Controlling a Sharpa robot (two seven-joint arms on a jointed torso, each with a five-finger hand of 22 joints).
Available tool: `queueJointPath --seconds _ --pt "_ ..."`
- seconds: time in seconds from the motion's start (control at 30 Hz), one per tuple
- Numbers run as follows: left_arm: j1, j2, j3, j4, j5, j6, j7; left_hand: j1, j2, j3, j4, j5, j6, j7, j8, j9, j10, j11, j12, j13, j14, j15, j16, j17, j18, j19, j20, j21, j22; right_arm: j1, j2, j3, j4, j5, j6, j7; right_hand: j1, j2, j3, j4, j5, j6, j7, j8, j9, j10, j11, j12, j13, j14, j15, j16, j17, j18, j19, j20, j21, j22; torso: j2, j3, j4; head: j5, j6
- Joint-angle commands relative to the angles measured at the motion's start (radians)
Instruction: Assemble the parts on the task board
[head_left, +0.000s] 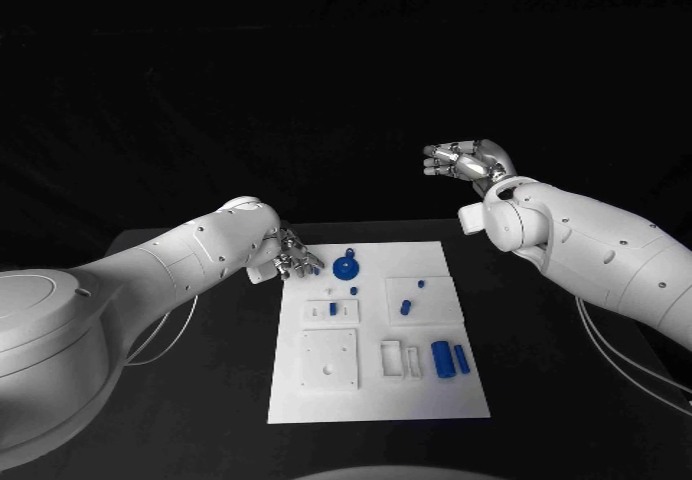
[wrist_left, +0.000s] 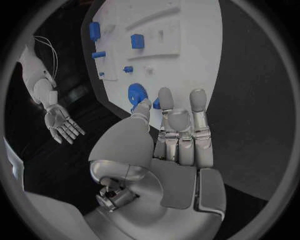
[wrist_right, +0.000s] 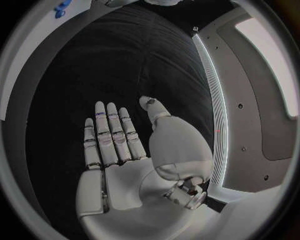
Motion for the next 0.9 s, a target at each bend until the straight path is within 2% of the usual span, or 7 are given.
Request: queueJointPath --seconds 0.03,0.4,0.63,0.67,0.7,0.73,0.9 --pt "0.0 0.004 0.0 0.0 0.02 -0.001 0.003 0.009 0.012 0.008 -0.007 -0.004 -0.003 -0.007 -0.004 0.002 0.013 -0.001 0.007 0.001 -0.001 -0.002 0.003 0.001 -0.009 -0.007 0.001 0.006 0.019 0.0 0.001 0.001 0.001 0.003 0.014 0.004 -0.001 0.004 -0.003 -0.001 0.003 -0.002 -0.002 -0.007 -0.001 -0.006 0.002 -0.006 -0.001 -0.005 0.001 -0.004 -0.001 -0.005 -0.004 -0.001 -0.005 -0.001 0.0 0.0002 0.0011 -0.001 0.0" --pt "-0.001 0.004 0.0 0.001 0.037 -0.003 0.013 0.067 0.047 0.04 -0.056 0.028 -0.003 -0.011 0.001 0.008 0.014 -0.001 0.007 0.001 0.0 0.0 0.007 0.004 -0.008 -0.01 0.004 0.007 0.019 0.0 0.002 0.001 -0.002 0.003 0.018 0.002 -0.001 0.004 -0.003 -0.001 0.003 -0.002 -0.002 -0.007 -0.001 -0.006 0.002 -0.006 -0.001 -0.005 0.001 -0.004 -0.001 -0.005 -0.004 -0.001 -0.005 -0.001 -0.001 0.0 0.0009 -0.002 -0.001" --pt "-0.001 -0.004 0.0 0.008 0.076 -0.037 0.02 0.064 0.037 0.11 -0.132 0.196 0.01 -0.038 0.136 0.154 0.044 -0.01 0.007 -0.011 0.019 -0.005 0.03 0.044 -0.007 -0.005 0.002 0.015 0.019 0.0 0.0 0.001 -0.003 0.003 0.019 0.001 -0.002 0.003 0.002 -0.002 0.004 0.001 -0.002 -0.006 -0.001 -0.005 0.001 -0.006 -0.002 -0.004 0.001 -0.004 -0.001 -0.005 -0.004 -0.001 -0.005 -0.001 -0.001 0.0 0.003 -0.004 -0.002" --pt "-0.001 -0.005 0.0 0.01 0.08 -0.041 0.02 0.053 0.035 0.135 -0.145 0.197 -0.002 -0.039 0.157 0.18 0.044 -0.01 0.01 -0.013 0.02 -0.005 0.029 0.045 -0.007 -0.005 0.002 0.017 0.019 0.0 0.0 0.001 -0.004 0.003 0.019 0.001 -0.002 0.003 0.002 -0.002 0.004 0.001 -0.002 -0.006 -0.001 -0.005 0.001 -0.006 -0.002 -0.004 0.001 -0.004 -0.001 -0.005 -0.004 -0.001 -0.005 -0.001 -0.001 -0.0005 0.0026 -0.004 -0.002" --pt "-0.001 -0.007 0.0 0.013 0.084 -0.046 0.02 0.063 0.042 0.183 -0.163 0.098 -0.008 -0.039 0.164 0.191 0.043 -0.012 0.008 -0.016 0.02 -0.007 0.028 0.045 -0.006 -0.006 0.0 0.018 0.019 0.0 0.0 0.001 -0.004 0.003 0.019 0.001 -0.002 0.003 0.002 -0.002 0.004 0.001 -0.002 -0.006 -0.001 -0.005 0.001 -0.006 -0.002 -0.004 0.001 -0.004 -0.001 -0.005 -0.004 -0.001 -0.005 -0.001 -0.002 -0.0007 0.0031 -0.005 -0.004" --pt "-0.001 -0.008 0.0 0.015 0.086 -0.048 0.021 -0.092 -0.06 0.512 -0.196 0.062 -0.022 -0.026 0.2 0.245 0.048 0.0 0.008 -0.025 0.027 0.009 0.027 0.046 -0.01 -0.01 0.014 0.025 0.02 0.0 0.0 0.001 -0.004 0.003 0.019 0.002 -0.002 0.003 0.002 -0.002 0.004 0.001 -0.002 -0.006 -0.001 -0.005 0.001 -0.006 -0.002 -0.004 0.001 -0.004 -0.001 -0.005 -0.004 -0.001 -0.005 -0.001 -0.002 -0.0009 0.0024 -0.005 -0.004" --pt "0.0 -0.022 0.0 0.042 0.109 -0.079 0.018 -0.047 -0.051 0.459 -0.177 0.095 -0.014 -0.041 0.21 0.267 0.045 -0.014 0.023 -0.023 0.025 -0.007 0.025 0.048 -0.004 -0.007 0.0 0.029 0.019 0.0 -0.001 0.001 -0.006 0.003 0.02 0.001 -0.002 0.003 0.002 -0.002 0.004 0.001 -0.002 -0.006 -0.001 -0.005 0.001 -0.006 -0.002 -0.004 0.001 -0.004 -0.001 -0.005 -0.004 -0.001 -0.005 -0.001 -0.003 -0.0007 0.0046 -0.005 -0.003"
